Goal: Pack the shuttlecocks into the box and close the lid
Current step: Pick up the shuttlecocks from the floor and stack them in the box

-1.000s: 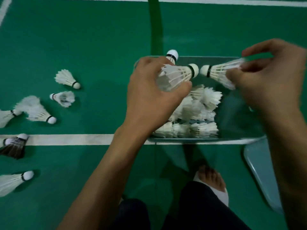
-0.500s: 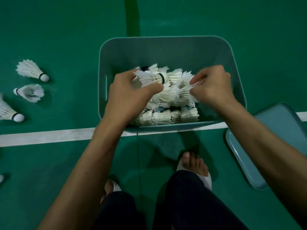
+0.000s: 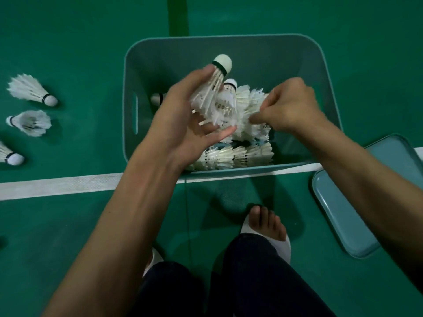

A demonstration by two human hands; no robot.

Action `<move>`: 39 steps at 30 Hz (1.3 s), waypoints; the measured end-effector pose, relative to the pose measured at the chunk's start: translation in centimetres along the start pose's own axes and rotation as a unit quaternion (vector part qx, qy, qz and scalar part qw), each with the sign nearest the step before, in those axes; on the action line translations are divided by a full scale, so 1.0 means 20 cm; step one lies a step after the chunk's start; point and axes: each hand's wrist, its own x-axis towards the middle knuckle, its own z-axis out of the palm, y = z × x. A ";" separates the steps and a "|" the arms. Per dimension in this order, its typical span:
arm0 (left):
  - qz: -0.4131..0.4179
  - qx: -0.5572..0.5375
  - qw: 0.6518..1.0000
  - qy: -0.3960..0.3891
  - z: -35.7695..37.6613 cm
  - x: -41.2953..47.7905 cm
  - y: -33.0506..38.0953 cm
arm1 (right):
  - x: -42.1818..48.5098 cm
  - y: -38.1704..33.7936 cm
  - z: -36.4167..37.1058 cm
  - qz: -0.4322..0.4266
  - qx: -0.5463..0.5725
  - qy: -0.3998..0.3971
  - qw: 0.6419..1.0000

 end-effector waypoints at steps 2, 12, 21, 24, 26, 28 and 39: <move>0.002 -0.061 0.998 -0.015 0.03 0.01 -0.03 | -0.07 0.05 -0.03 -0.014 0.040 0.074 0.996; 0.012 0.038 0.998 -0.056 0.21 0.03 -0.14 | -0.15 0.06 -0.13 0.122 0.509 -0.138 0.841; 0.065 0.178 0.978 0.085 0.09 0.02 -0.06 | -0.14 0.07 -0.21 -0.059 0.247 0.116 0.960; 0.119 0.219 0.956 0.154 0.02 0.06 -0.03 | -0.15 0.07 -0.22 -0.105 -0.023 0.180 0.978; 0.150 0.244 0.944 0.167 -0.02 0.08 -0.02 | -0.17 0.05 -0.21 -0.093 -0.111 0.160 0.976; 0.161 0.270 0.933 0.174 -0.04 0.09 -0.01 | -0.18 0.02 -0.19 -0.077 -0.167 0.127 0.975; 0.119 0.319 0.926 0.161 -0.08 0.10 -0.04 | -0.11 0.05 -0.09 -0.053 -0.116 0.053 0.990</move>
